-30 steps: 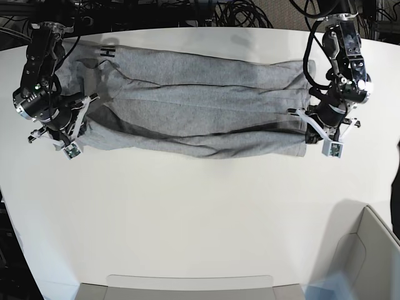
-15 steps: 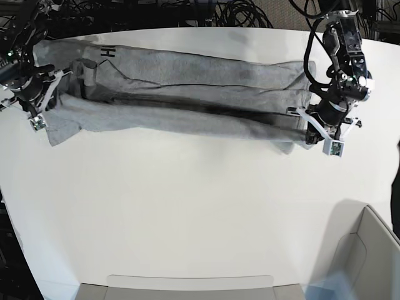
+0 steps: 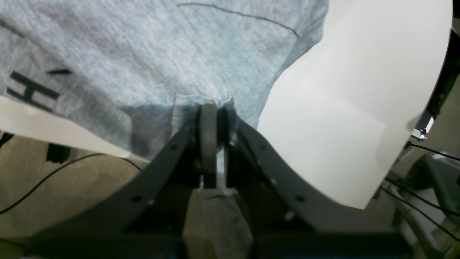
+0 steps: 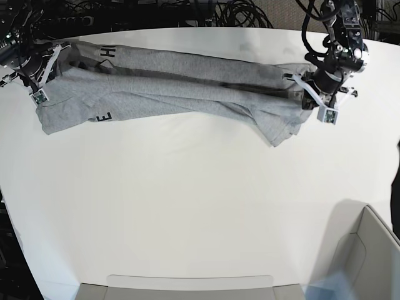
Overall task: Fold the T-shirt properly
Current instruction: 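Stretch the shirt strip taut between both grippers, then release the right gripper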
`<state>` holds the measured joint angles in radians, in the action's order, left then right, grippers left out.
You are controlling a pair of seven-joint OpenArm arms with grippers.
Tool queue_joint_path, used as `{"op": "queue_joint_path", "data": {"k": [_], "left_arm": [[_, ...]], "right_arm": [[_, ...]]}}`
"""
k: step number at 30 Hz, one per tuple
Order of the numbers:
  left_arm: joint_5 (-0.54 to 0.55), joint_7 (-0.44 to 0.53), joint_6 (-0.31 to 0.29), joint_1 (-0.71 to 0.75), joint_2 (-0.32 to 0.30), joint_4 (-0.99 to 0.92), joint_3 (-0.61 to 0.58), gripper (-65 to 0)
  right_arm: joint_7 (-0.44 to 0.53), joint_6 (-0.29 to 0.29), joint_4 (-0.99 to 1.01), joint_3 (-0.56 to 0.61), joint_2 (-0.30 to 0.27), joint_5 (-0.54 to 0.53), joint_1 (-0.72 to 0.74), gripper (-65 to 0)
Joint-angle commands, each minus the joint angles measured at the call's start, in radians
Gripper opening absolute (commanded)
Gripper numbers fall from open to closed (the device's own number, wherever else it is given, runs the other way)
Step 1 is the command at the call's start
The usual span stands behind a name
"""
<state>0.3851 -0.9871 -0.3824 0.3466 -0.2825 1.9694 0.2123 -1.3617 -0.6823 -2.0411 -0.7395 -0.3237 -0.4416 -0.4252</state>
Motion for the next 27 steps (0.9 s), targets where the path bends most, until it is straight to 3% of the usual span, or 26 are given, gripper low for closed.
{"op": "queue_joint_path", "data": {"k": [1,5,14,17,21,27], "left_arm": [[0.002,0.018,0.003,0.015,-0.011,0.025,0.008,-65.0],[0.002,0.021,0.003,0.081,-0.011,0.037,0.008,-65.0],[0.004,0.017,0.003,0.125,-0.010,0.041,0.000,-64.3],[0.010,0.024,0.004,0.144,-0.010,0.071,0.006,-47.6],[0.143,0.012,0.004,0.116,-0.014,0.067,0.048,-47.3],[0.358,-0.145,0.006,-0.096,-0.019,-0.041,0.171,-43.5]], "right_arm": [[0.020,-0.016,-0.017,-0.005,-0.016,0.008,-0.008,-65.0],[0.078,-0.016,-0.016,-0.002,-0.015,0.008,-0.042,-65.0],[0.080,-0.016,-0.011,0.028,0.001,0.011,-0.041,-64.9],[0.081,-0.016,-0.011,0.056,0.001,0.011,-0.041,-51.9],[0.083,-0.016,-0.011,0.080,0.002,0.011,-0.033,-42.1],[0.083,-0.016,-0.010,0.082,0.002,0.011,-0.031,-42.2]]}}
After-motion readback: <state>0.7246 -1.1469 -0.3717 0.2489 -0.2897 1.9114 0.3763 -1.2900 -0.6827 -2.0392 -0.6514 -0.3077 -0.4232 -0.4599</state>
